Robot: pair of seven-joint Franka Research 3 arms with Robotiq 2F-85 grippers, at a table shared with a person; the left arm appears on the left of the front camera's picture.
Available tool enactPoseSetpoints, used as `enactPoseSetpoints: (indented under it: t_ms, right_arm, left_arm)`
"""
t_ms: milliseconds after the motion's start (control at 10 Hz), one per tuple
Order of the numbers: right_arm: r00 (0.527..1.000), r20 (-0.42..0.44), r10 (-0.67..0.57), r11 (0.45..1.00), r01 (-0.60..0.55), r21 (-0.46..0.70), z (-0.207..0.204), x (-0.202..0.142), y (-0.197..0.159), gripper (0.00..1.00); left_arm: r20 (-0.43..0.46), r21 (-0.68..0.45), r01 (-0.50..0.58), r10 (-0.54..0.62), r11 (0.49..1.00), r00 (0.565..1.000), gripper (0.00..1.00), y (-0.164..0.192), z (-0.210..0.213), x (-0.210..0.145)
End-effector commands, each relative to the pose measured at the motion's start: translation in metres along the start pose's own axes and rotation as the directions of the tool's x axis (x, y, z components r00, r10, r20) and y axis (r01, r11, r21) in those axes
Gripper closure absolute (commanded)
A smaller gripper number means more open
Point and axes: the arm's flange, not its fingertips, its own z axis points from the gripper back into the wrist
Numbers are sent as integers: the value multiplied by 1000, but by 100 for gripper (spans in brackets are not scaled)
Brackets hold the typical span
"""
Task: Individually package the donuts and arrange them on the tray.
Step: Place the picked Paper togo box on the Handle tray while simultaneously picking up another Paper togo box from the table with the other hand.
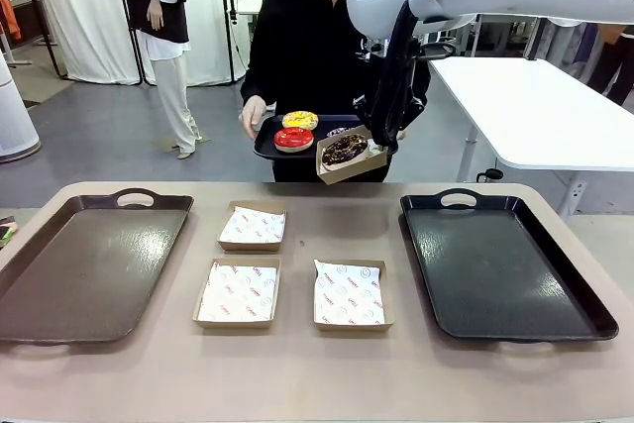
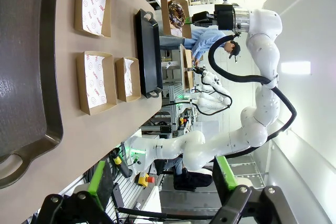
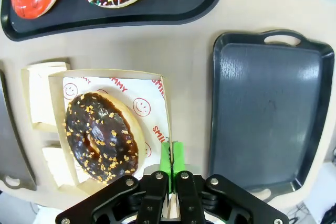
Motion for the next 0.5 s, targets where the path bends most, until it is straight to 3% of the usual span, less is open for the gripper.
enactPoseSetpoints:
  t_ms: [0,100,200,400]
  right_arm:
    - [1000,2,-23,1000,23,4,-1,-6,-1,100]
    - [1000,0,0,1000,0,0,0,0,0,99]
    - [997,18,80,996,-80,33,7,-13,-24,99]
    - [996,12,86,994,-86,62,11,-29,-88,99]
  left_arm:
    - [3,-10,9,-9,1000,1000,0,-1,2,-1]
    - [0,0,0,0,1000,1000,0,0,0,0]
    - [-40,93,57,-53,994,998,0,-12,-11,4]
    - [-128,221,78,-50,972,991,0,-51,-46,24]
